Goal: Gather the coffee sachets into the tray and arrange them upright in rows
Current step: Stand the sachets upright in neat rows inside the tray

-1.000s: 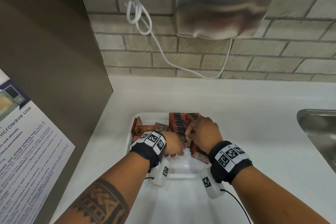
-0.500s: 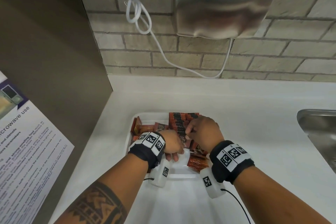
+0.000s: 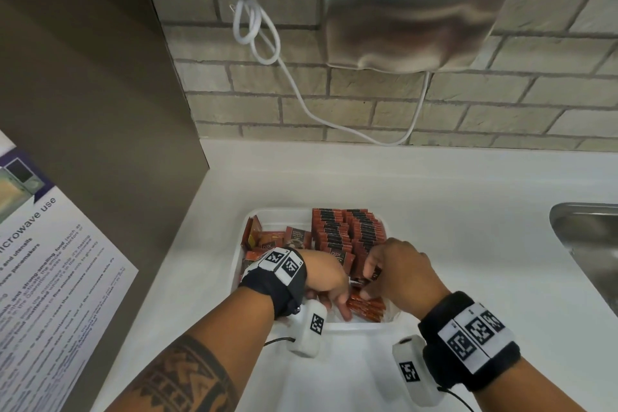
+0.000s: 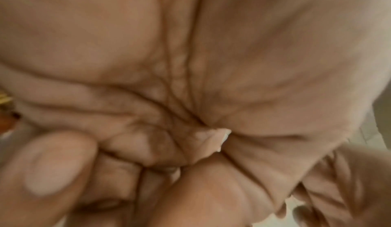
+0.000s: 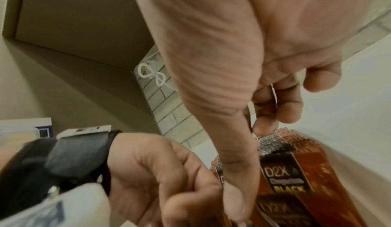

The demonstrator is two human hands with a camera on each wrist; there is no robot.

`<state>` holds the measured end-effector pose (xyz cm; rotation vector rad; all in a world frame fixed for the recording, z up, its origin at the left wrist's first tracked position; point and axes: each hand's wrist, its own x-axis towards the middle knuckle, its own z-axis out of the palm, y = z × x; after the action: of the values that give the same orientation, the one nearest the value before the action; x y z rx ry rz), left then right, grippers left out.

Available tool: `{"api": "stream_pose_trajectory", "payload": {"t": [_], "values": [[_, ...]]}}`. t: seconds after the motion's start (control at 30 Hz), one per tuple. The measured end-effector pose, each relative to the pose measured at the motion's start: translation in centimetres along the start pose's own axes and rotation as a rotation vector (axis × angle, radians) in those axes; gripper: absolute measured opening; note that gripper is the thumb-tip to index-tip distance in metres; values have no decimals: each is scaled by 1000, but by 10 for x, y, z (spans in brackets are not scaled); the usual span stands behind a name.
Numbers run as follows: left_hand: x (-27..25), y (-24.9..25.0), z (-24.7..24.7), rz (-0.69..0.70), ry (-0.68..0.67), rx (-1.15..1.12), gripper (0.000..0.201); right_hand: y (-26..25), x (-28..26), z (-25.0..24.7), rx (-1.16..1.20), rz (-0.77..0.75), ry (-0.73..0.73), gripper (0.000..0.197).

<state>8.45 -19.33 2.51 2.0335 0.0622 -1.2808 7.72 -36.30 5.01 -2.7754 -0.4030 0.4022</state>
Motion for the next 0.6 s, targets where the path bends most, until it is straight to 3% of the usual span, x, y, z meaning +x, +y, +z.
{"api": "stream_pose_trajectory", "payload": {"t": [0.17, 0.33, 0.47, 0.6], "values": [[7, -5, -7, 125, -26, -208, 24, 5, -9, 10, -79, 26, 16, 29], [7, -5, -8, 132, 17, -305, 24, 10, -6, 8, -65, 22, 54, 24], [8, -6, -7, 131, 49, -278, 25, 13, -2, 5, -51, 18, 78, 16], [10, -6, -4, 127, 44, -112, 40, 13, -1, 4, -50, 19, 78, 10]]}}
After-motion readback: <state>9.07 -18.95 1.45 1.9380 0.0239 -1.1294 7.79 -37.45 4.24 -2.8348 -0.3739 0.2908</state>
